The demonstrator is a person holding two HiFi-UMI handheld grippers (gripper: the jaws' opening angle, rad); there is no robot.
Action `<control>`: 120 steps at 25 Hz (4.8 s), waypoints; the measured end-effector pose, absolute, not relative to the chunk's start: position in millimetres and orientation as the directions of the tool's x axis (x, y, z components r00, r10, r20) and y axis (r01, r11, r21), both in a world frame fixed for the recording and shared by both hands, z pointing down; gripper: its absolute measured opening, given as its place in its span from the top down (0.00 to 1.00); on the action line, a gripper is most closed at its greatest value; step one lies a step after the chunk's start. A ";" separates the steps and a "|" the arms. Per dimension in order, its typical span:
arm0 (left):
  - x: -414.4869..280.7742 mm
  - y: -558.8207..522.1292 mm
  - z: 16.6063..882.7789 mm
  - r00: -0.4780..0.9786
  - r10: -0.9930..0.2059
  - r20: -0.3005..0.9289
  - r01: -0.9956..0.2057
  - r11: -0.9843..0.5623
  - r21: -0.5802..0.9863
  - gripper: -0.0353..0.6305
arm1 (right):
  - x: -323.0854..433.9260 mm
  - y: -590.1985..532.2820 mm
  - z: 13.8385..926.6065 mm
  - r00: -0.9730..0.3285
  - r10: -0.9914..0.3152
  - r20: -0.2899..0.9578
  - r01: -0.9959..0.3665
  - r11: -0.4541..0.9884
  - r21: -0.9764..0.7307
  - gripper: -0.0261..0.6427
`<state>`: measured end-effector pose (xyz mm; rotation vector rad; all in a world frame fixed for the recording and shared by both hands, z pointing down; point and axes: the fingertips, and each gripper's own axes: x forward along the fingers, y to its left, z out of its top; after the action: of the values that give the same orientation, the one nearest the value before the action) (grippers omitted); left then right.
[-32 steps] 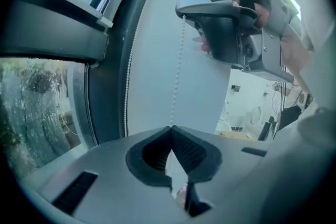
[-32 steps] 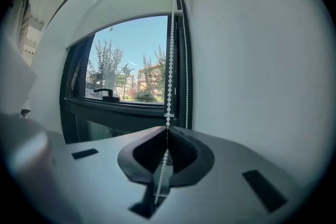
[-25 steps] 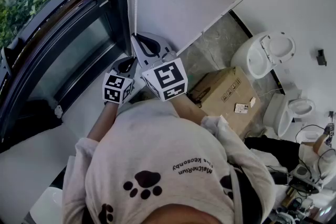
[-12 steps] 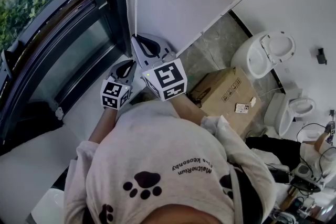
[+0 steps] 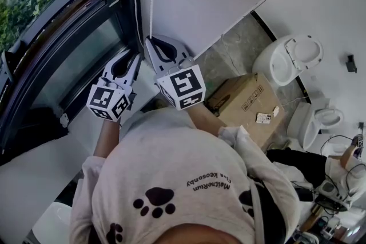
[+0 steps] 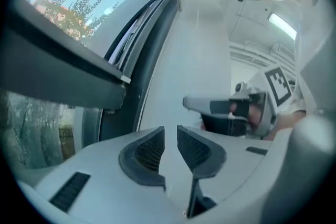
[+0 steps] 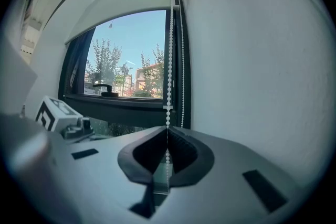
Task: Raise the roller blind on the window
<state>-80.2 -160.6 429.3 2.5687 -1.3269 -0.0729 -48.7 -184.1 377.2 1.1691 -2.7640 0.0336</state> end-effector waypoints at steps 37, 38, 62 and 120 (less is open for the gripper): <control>-39.4 -183.4 215.2 0.684 -0.725 -0.077 -0.729 -0.683 -0.045 0.94 | -55.2 -180.8 377.4 -0.699 -0.703 0.127 -0.705 0.708 0.041 0.95; -40.0 -184.0 217.3 0.683 -0.726 -0.075 -0.730 -0.683 -0.034 0.94 | -55.6 -181.1 379.5 -0.700 -0.702 0.133 -0.704 0.709 0.037 0.95; -40.4 -189.6 359.4 0.647 -0.752 0.129 -0.763 -0.636 0.116 0.94 | -44.8 -175.7 520.1 -0.635 -0.627 0.451 -0.708 0.706 -0.014 0.95; -37.8 -182.4 404.1 0.649 -0.744 0.160 -0.760 -0.627 0.169 0.94 | -52.4 -192.6 226.6 -0.674 -0.738 -0.043 -0.739 0.672 0.051 0.88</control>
<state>-37.8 -182.4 404.1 2.6468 -1.2250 0.1095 -52.4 -192.6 226.6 1.2764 -2.8899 -0.1011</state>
